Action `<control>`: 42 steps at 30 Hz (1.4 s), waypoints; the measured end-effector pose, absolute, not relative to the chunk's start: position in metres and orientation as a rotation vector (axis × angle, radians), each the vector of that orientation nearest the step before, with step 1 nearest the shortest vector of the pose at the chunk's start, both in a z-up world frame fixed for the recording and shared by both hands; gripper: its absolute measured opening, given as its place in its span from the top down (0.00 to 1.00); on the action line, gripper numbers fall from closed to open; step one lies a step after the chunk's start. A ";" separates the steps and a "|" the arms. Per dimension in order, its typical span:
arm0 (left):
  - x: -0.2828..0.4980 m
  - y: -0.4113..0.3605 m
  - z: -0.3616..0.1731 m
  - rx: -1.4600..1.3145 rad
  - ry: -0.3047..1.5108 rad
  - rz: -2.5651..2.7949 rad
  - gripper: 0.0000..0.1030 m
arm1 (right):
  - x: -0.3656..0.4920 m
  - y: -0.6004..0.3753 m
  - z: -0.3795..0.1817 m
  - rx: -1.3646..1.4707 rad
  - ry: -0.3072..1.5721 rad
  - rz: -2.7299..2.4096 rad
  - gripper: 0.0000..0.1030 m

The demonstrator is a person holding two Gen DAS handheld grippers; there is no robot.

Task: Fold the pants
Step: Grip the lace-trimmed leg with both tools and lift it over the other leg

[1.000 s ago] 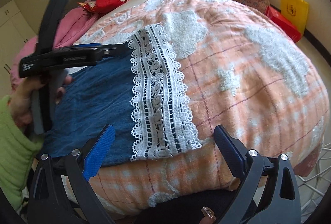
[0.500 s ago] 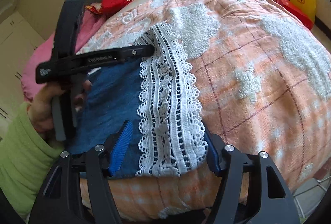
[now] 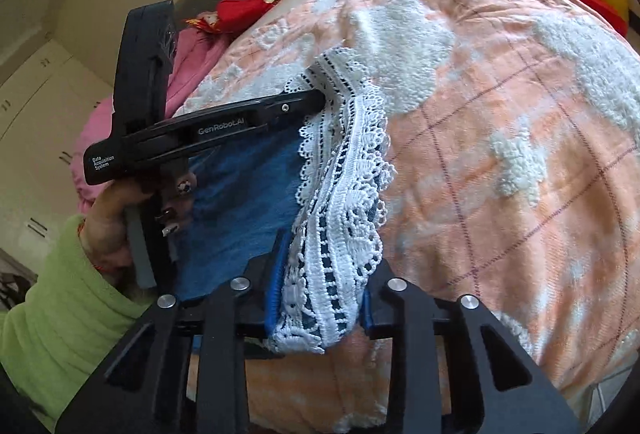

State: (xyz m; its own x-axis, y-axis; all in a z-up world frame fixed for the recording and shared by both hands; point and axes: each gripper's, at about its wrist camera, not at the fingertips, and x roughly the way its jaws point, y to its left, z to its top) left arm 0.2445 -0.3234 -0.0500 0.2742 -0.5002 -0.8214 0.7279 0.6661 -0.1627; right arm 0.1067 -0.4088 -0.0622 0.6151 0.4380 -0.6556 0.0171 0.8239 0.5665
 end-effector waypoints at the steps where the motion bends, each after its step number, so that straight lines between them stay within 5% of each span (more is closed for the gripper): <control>1: 0.245 -0.322 -0.049 0.265 0.987 -0.841 0.85 | 0.106 -0.408 -0.060 0.564 0.877 0.265 0.75; 19: 0.225 -0.207 0.017 0.022 0.828 -0.836 0.88 | 0.101 -0.313 0.019 0.362 0.743 0.476 0.76; 32: 0.221 -0.075 -0.022 -0.295 0.890 -0.643 0.85 | 0.138 -0.193 -0.011 0.093 0.874 0.576 0.76; 40: 0.190 0.010 -0.021 -0.496 0.821 -0.516 0.79 | 0.117 -0.135 -0.031 -0.098 0.893 0.643 0.66; 42: 0.182 0.027 -0.024 -0.573 0.813 -0.509 0.75 | 0.113 -0.122 -0.036 -0.133 0.898 0.665 0.57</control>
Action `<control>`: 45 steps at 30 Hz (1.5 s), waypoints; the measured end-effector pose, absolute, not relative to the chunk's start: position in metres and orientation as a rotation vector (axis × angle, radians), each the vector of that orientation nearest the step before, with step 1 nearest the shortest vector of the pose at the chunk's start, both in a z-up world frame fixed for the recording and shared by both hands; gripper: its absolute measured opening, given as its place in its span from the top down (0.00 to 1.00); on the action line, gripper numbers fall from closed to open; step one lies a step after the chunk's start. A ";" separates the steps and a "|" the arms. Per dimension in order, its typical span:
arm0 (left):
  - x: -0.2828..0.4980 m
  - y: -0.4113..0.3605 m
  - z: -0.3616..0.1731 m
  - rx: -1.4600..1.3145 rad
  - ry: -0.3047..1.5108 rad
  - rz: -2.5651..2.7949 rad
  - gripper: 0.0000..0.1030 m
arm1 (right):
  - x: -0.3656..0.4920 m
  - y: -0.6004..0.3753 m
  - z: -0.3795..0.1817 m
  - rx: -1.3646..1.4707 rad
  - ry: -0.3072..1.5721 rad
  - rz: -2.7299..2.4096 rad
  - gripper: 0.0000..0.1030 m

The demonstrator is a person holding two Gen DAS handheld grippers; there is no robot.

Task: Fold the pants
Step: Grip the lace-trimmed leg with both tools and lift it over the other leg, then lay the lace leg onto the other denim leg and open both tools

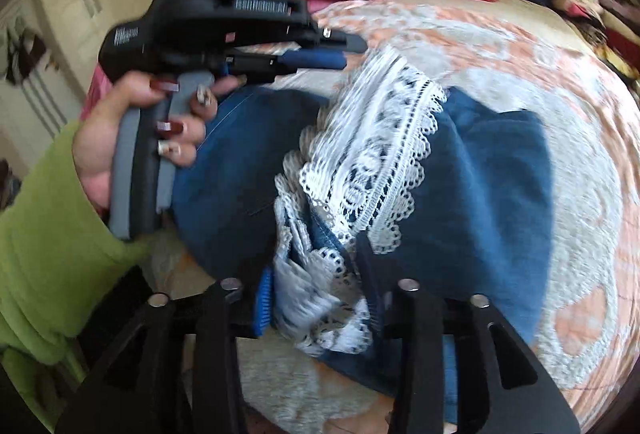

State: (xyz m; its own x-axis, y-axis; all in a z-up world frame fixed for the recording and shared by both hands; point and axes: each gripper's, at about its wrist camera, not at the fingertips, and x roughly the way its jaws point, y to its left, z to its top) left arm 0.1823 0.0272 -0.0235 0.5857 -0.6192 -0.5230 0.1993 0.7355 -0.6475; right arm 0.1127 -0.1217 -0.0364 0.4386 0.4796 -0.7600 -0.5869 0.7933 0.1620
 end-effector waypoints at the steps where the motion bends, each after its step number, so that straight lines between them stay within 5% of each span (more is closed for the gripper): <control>1: 0.180 0.033 -0.025 -0.605 0.816 -0.508 0.71 | 0.110 -0.115 -0.039 -0.150 0.901 0.684 0.55; 14: 0.189 -0.002 -0.037 -0.522 0.950 -0.483 0.44 | 0.103 -0.159 -0.006 -0.079 0.795 0.645 0.43; 15: 0.191 -0.009 -0.038 -0.493 0.955 -0.478 0.47 | 0.113 -0.174 -0.008 -0.045 0.813 0.590 0.43; 16: 0.191 -0.015 -0.039 -0.467 0.960 -0.472 0.73 | 0.123 -0.184 -0.010 -0.022 0.826 0.560 0.43; 17: 0.192 -0.024 -0.037 -0.427 0.969 -0.461 0.88 | 0.131 -0.190 -0.012 0.000 0.839 0.539 0.43; 24: 0.199 -0.035 -0.024 -0.300 0.910 -0.427 0.90 | 0.162 -0.212 -0.044 -0.046 0.933 0.410 0.43; 28: 0.205 -0.030 -0.041 -0.289 0.962 -0.388 0.74 | 0.160 -0.203 -0.062 -0.058 0.946 0.393 0.43; 32: 0.194 -0.023 -0.033 -0.308 0.934 -0.371 0.68 | 0.158 -0.203 -0.061 -0.057 0.940 0.395 0.43; 36: 0.174 -0.025 -0.012 -0.233 0.879 -0.341 0.49 | 0.141 -0.212 -0.044 -0.012 0.902 0.398 0.31; 42: 0.147 -0.024 0.006 -0.177 0.855 -0.308 0.28 | 0.123 -0.220 -0.023 0.000 0.847 0.390 0.30; 45: 0.131 -0.018 0.010 -0.196 0.854 -0.316 0.25 | 0.116 -0.224 -0.013 0.000 0.817 0.388 0.30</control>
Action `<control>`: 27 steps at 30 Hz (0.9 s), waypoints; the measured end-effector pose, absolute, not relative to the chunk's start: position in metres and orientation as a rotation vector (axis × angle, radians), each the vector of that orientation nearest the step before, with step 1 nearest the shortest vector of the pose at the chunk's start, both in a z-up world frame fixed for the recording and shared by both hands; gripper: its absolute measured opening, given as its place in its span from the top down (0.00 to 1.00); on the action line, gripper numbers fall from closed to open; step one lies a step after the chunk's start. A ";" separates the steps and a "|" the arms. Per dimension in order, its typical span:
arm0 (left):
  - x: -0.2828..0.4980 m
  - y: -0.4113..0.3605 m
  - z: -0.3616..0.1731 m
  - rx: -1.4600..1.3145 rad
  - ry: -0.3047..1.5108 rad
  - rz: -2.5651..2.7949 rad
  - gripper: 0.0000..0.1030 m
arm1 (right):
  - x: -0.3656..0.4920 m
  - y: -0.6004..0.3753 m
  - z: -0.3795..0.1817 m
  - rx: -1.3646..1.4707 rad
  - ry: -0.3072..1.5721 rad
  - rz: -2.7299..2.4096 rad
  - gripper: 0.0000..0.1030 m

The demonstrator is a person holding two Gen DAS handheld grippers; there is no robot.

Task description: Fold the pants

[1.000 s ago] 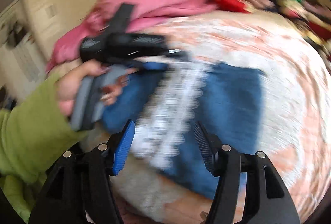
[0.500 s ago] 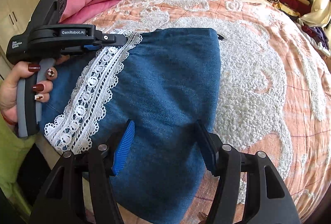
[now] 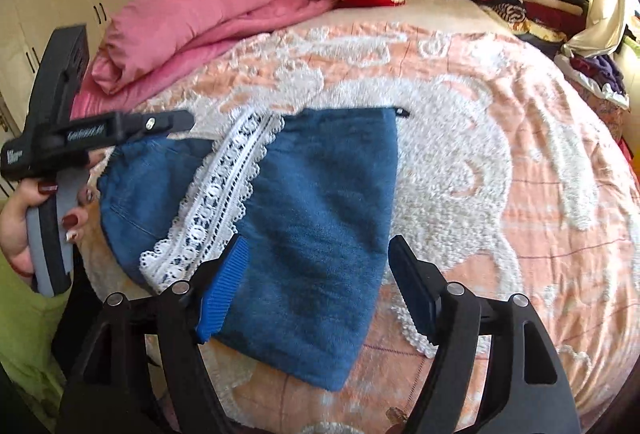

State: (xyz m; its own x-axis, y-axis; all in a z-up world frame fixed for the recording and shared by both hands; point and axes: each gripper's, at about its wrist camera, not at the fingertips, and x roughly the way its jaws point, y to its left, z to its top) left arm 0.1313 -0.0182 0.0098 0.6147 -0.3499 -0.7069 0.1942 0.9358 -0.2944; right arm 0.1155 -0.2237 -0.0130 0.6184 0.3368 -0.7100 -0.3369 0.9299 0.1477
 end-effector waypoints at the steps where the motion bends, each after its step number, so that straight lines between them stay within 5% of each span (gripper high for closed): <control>1: 0.128 -0.017 0.010 -0.200 0.855 -0.312 0.25 | 0.112 -0.226 -0.010 0.002 0.805 0.388 0.30; 6: 0.099 -0.008 0.005 -0.235 0.886 -0.319 0.29 | 0.099 -0.233 0.001 0.006 0.772 0.390 0.30; 10: 0.076 -0.009 -0.007 -0.287 0.938 -0.376 0.63 | 0.093 -0.234 0.000 0.004 0.770 0.397 0.30; 17: 0.060 -0.024 -0.026 -0.337 1.028 -0.420 0.62 | 0.085 -0.235 -0.006 0.007 0.776 0.406 0.30; 19: 0.060 -0.026 -0.031 -0.344 1.049 -0.406 0.52 | 0.082 -0.235 -0.006 0.005 0.776 0.405 0.30; 22: 0.063 -0.035 -0.043 -0.358 1.078 -0.408 0.51 | 0.080 -0.235 -0.008 -0.001 0.780 0.402 0.30; 23: 0.064 -0.037 -0.047 -0.362 1.081 -0.411 0.54 | 0.079 -0.235 -0.010 -0.003 0.783 0.401 0.30; 25: 0.064 -0.042 -0.054 -0.356 1.095 -0.417 0.88 | 0.079 -0.234 -0.014 -0.007 0.795 0.398 0.30; 27: 0.060 -0.044 -0.053 -0.317 1.088 -0.418 0.90 | 0.080 -0.233 -0.019 -0.016 0.816 0.394 0.30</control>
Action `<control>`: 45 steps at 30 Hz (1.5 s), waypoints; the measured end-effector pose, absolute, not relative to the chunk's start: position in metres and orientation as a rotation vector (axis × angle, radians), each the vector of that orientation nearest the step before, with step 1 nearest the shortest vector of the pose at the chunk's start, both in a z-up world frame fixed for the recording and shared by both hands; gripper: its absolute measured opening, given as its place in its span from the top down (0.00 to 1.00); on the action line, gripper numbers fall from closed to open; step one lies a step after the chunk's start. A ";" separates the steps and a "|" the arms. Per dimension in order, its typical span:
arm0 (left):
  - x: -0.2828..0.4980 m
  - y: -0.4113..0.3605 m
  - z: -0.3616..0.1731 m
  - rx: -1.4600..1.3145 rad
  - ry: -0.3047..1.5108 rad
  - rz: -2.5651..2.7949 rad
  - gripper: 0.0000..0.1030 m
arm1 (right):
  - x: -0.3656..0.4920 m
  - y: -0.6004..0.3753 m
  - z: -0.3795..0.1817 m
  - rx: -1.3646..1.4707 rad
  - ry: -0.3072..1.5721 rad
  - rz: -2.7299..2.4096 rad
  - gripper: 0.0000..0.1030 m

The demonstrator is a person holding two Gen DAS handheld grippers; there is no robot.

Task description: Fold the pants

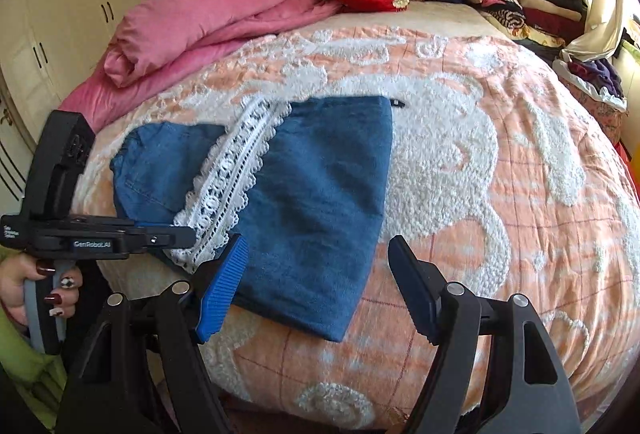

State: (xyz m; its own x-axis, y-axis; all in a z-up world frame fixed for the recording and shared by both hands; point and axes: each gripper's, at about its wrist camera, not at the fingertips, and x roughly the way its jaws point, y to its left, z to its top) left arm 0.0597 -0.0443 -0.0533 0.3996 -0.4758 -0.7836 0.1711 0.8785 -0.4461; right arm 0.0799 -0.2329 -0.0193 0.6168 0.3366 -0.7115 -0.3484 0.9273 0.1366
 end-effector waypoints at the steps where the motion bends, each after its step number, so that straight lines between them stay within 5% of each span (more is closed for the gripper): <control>1: 0.057 -0.044 -0.050 -0.300 1.082 -0.421 0.90 | 0.080 -0.232 -0.020 -0.014 0.823 0.399 0.30; 12: 0.045 -0.048 -0.045 -0.165 1.051 -0.393 0.90 | 0.081 -0.192 -0.027 -0.124 0.832 0.468 0.34; 17: 0.046 -0.050 -0.046 -0.139 1.049 -0.390 0.88 | 0.088 -0.194 -0.051 -0.170 0.918 0.423 0.48; 26: 0.046 -0.051 -0.045 -0.119 1.046 -0.385 0.82 | 0.088 -0.207 -0.062 -0.139 0.946 0.417 0.49; 35: 0.040 -0.055 -0.036 -0.086 1.023 -0.377 0.80 | 0.078 -0.214 -0.038 -0.103 0.887 0.432 0.41; 45: 0.035 -0.055 -0.022 -0.063 0.985 -0.359 0.64 | 0.072 -0.218 -0.023 -0.084 0.839 0.411 0.22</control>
State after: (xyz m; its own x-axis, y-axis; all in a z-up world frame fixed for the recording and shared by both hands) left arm 0.0346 -0.0550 -0.0215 0.4993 -0.3245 -0.8034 0.2681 0.9396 -0.2129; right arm 0.0718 -0.2180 -0.0234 0.5945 0.3204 -0.7375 -0.3862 0.9183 0.0877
